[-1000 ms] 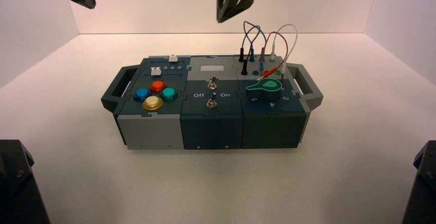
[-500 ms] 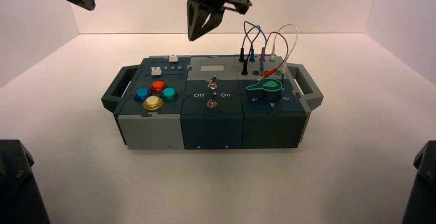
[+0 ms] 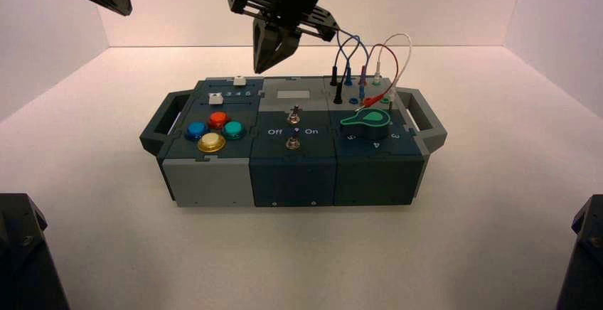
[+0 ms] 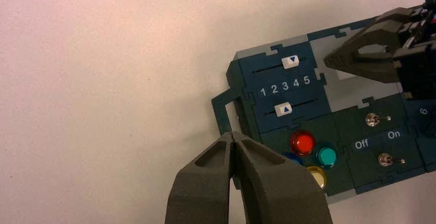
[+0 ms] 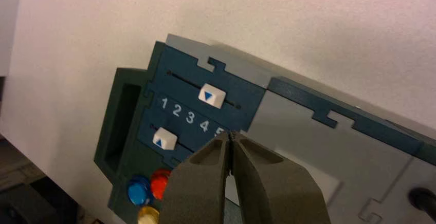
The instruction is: Move the top slider to position 2.
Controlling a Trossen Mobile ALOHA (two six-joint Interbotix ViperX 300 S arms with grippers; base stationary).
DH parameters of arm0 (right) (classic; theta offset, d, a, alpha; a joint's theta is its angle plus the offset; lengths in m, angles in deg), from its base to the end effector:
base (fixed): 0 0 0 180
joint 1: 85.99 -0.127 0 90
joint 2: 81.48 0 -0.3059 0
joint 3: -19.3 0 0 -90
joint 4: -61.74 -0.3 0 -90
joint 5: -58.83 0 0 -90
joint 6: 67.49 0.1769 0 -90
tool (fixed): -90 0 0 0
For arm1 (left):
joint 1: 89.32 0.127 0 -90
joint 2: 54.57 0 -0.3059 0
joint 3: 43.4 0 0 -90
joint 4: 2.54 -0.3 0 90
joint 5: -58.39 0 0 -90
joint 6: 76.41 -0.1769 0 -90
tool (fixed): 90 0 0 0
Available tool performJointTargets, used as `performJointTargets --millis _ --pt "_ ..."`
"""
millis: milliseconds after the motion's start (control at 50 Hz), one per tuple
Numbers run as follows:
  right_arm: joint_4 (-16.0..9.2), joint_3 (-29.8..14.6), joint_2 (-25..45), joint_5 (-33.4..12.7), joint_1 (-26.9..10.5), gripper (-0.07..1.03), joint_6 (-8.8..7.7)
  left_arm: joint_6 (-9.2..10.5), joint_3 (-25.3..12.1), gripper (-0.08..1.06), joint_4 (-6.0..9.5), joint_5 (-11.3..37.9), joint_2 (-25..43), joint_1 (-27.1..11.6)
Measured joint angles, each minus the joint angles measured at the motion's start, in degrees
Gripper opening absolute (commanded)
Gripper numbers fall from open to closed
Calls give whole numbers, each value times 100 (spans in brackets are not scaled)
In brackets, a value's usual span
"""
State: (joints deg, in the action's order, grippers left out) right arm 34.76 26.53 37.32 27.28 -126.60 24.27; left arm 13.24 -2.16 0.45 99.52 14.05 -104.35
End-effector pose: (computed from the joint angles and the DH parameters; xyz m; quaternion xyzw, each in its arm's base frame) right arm 0.3244 0.3335 0.0632 0.0426 0.5922 0.2628 0.7605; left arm 0.2461 -0.0724 0.1554 0.0435 0.5059 -0.1190 0.8532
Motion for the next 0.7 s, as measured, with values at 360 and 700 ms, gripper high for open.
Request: performJointTargets --millis 360,700 --pt "0 -299 325 -9 0 -2 132 -9 -9 -3 0 0 9 9" --pt "18 -457 562 -26 9 -2 132 0 0 -3 9 26 18 0"
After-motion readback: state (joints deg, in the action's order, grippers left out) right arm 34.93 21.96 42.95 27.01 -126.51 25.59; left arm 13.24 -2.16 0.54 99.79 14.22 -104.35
